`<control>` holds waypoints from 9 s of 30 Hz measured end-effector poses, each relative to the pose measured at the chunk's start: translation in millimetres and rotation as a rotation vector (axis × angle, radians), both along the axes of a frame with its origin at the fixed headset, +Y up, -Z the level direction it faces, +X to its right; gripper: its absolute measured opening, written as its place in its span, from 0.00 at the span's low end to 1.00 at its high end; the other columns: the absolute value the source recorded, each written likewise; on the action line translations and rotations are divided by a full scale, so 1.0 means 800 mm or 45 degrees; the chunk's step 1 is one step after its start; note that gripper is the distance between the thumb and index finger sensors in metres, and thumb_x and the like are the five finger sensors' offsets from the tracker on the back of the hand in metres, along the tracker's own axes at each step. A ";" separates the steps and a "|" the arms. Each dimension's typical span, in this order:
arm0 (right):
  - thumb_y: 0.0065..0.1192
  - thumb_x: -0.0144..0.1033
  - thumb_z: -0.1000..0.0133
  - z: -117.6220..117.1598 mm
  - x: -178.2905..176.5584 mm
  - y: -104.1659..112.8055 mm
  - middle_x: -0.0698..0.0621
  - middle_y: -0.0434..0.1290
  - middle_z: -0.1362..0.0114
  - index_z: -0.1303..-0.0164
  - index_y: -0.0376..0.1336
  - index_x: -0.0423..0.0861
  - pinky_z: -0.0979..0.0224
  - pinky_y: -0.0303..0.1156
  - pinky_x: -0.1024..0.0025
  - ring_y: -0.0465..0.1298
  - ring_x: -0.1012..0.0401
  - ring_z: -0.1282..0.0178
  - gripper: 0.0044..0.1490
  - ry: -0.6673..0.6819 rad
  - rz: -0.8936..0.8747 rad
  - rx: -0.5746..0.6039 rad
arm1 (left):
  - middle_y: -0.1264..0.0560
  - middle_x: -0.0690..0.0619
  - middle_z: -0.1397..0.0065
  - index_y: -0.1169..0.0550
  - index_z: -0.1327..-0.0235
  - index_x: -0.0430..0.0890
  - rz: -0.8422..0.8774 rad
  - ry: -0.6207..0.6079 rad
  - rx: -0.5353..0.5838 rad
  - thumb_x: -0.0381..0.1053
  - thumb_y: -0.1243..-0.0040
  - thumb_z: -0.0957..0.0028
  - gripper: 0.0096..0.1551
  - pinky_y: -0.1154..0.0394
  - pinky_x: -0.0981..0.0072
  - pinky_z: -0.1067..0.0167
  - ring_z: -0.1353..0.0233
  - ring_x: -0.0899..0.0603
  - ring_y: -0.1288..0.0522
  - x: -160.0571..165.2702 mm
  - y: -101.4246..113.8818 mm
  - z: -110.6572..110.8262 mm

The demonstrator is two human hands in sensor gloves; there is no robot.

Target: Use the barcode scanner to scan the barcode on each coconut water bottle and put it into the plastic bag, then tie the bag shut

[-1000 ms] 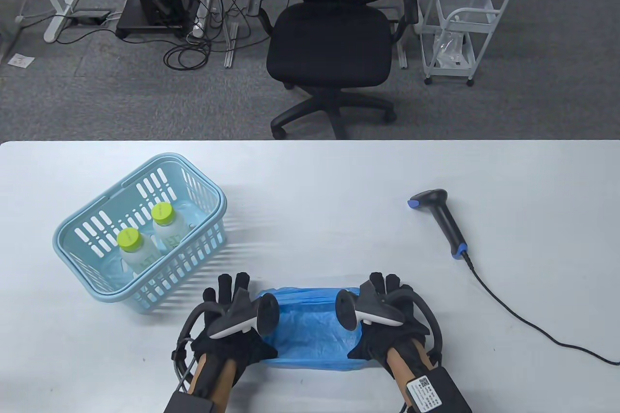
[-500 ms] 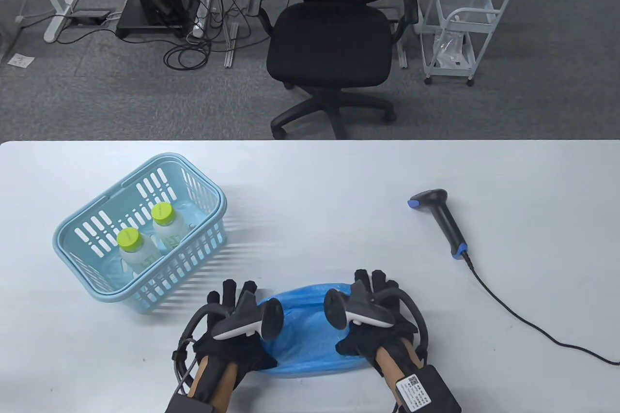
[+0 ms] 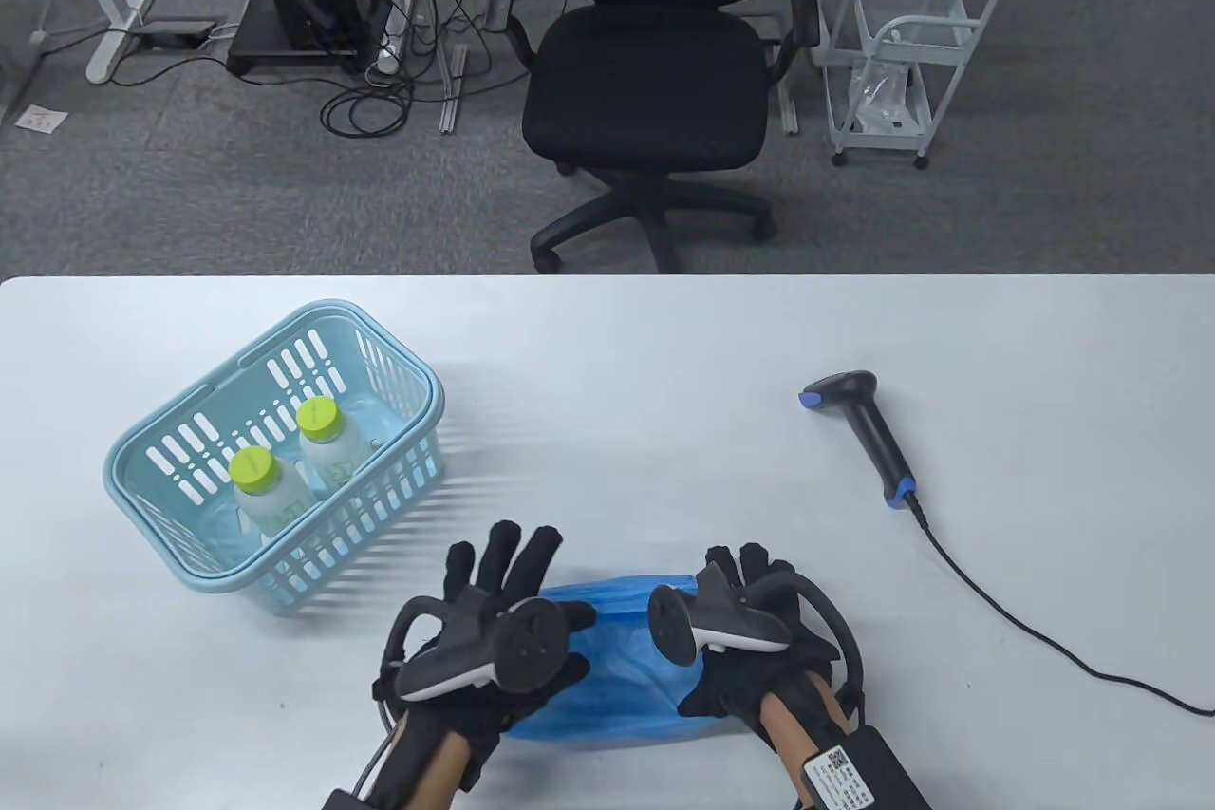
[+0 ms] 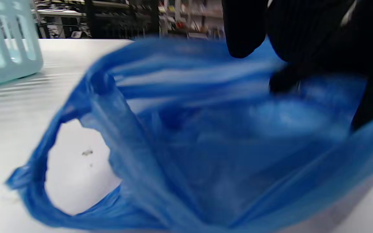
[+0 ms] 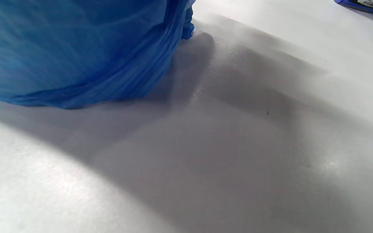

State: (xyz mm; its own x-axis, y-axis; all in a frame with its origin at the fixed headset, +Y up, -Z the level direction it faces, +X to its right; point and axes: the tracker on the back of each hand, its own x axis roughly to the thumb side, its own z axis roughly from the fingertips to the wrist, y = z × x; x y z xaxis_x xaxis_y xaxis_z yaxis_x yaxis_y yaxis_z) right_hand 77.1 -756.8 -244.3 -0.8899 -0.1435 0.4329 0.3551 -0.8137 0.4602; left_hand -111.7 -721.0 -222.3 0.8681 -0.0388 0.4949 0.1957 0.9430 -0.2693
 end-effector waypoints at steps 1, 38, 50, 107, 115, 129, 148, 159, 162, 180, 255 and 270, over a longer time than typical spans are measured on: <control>0.70 0.70 0.57 0.000 0.000 0.000 0.27 0.31 0.14 0.15 0.43 0.37 0.26 0.41 0.23 0.37 0.23 0.21 0.73 0.001 0.000 -0.001 | 0.68 0.42 0.06 0.31 0.16 0.64 -0.068 0.010 0.013 0.66 0.37 0.32 0.31 0.71 0.20 0.31 0.15 0.24 0.71 0.005 -0.010 -0.003; 0.71 0.70 0.56 -0.025 0.031 -0.003 0.30 0.28 0.14 0.15 0.43 0.52 0.25 0.39 0.22 0.33 0.24 0.20 0.67 -0.142 0.033 0.076 | 0.78 0.36 0.10 0.57 0.05 0.61 -0.108 0.251 -0.238 0.77 0.46 0.33 0.54 0.70 0.18 0.33 0.19 0.20 0.76 -0.066 -0.055 -0.031; 0.68 0.66 0.51 -0.023 0.064 0.049 0.34 0.36 0.11 0.25 0.58 0.64 0.25 0.40 0.23 0.37 0.23 0.20 0.44 -0.247 -0.561 0.082 | 0.54 0.44 0.04 0.23 0.23 0.63 0.526 0.145 -0.031 0.65 0.39 0.31 0.25 0.62 0.19 0.26 0.11 0.26 0.61 -0.084 0.012 -0.009; 0.72 0.47 0.41 -0.137 0.200 0.076 0.53 0.79 0.37 0.28 0.63 0.45 0.29 0.75 0.45 0.82 0.53 0.36 0.35 -0.908 -0.937 0.344 | 0.77 0.42 0.09 0.67 0.07 0.52 0.031 0.380 0.002 0.77 0.59 0.31 0.57 0.66 0.29 0.23 0.13 0.30 0.76 -0.089 -0.011 -0.001; 0.74 0.46 0.41 -0.071 0.159 0.099 0.54 0.79 0.38 0.33 0.66 0.46 0.30 0.74 0.46 0.82 0.54 0.38 0.30 -0.778 -1.038 0.390 | 0.76 0.42 0.09 0.66 0.06 0.52 0.030 0.378 0.007 0.76 0.59 0.31 0.56 0.66 0.30 0.23 0.14 0.30 0.76 -0.091 -0.014 -0.005; 0.73 0.46 0.41 -0.010 0.122 0.095 0.55 0.79 0.38 0.33 0.66 0.47 0.29 0.74 0.46 0.81 0.54 0.38 0.29 -0.639 -1.113 0.434 | 0.76 0.42 0.08 0.65 0.06 0.52 0.075 0.306 0.056 0.75 0.58 0.31 0.55 0.66 0.31 0.23 0.14 0.29 0.75 -0.074 -0.004 -0.003; 0.72 0.48 0.41 -0.011 0.147 0.083 0.55 0.79 0.38 0.33 0.66 0.48 0.29 0.74 0.46 0.81 0.55 0.37 0.29 -0.682 -1.174 0.492 | 0.54 0.44 0.03 0.50 0.04 0.50 0.155 0.544 0.239 0.68 0.42 0.30 0.51 0.56 0.31 0.18 0.08 0.30 0.54 -0.204 0.171 -0.101; 0.72 0.48 0.41 -0.015 0.153 0.073 0.55 0.78 0.38 0.33 0.66 0.48 0.28 0.73 0.46 0.81 0.54 0.36 0.30 -0.708 -1.137 0.478 | 0.44 0.46 0.04 0.46 0.05 0.51 -0.233 0.846 -0.246 0.65 0.29 0.36 0.55 0.38 0.34 0.20 0.12 0.34 0.32 -0.303 0.128 -0.186; 0.72 0.48 0.41 -0.017 0.155 0.070 0.55 0.78 0.37 0.33 0.65 0.48 0.27 0.73 0.46 0.81 0.54 0.36 0.30 -0.733 -1.130 0.476 | 0.38 0.47 0.07 0.42 0.06 0.51 -0.293 0.859 -0.286 0.65 0.27 0.38 0.54 0.34 0.36 0.21 0.17 0.37 0.26 -0.308 0.114 -0.193; 0.72 0.48 0.42 -0.014 0.151 0.069 0.56 0.78 0.38 0.33 0.66 0.48 0.27 0.73 0.46 0.81 0.55 0.36 0.30 -0.645 -1.152 0.475 | 0.29 0.49 0.18 0.35 0.11 0.47 -0.260 0.758 0.050 0.62 0.34 0.33 0.42 0.30 0.39 0.26 0.28 0.43 0.21 -0.285 0.190 -0.147; 0.72 0.52 0.42 -0.008 0.182 0.074 0.56 0.80 0.39 0.31 0.65 0.49 0.27 0.73 0.45 0.82 0.54 0.36 0.33 -0.671 -1.292 0.458 | 0.34 0.50 0.10 0.38 0.08 0.50 0.014 0.477 0.257 0.67 0.41 0.31 0.43 0.35 0.33 0.23 0.17 0.36 0.30 -0.151 0.172 -0.175; 0.71 0.52 0.42 -0.015 0.181 0.060 0.56 0.79 0.39 0.31 0.65 0.49 0.26 0.72 0.45 0.81 0.54 0.35 0.33 -0.713 -1.238 0.412 | 0.31 0.51 0.12 0.37 0.08 0.53 -0.280 0.788 -0.219 0.62 0.27 0.37 0.48 0.30 0.38 0.24 0.22 0.41 0.22 -0.246 0.100 -0.262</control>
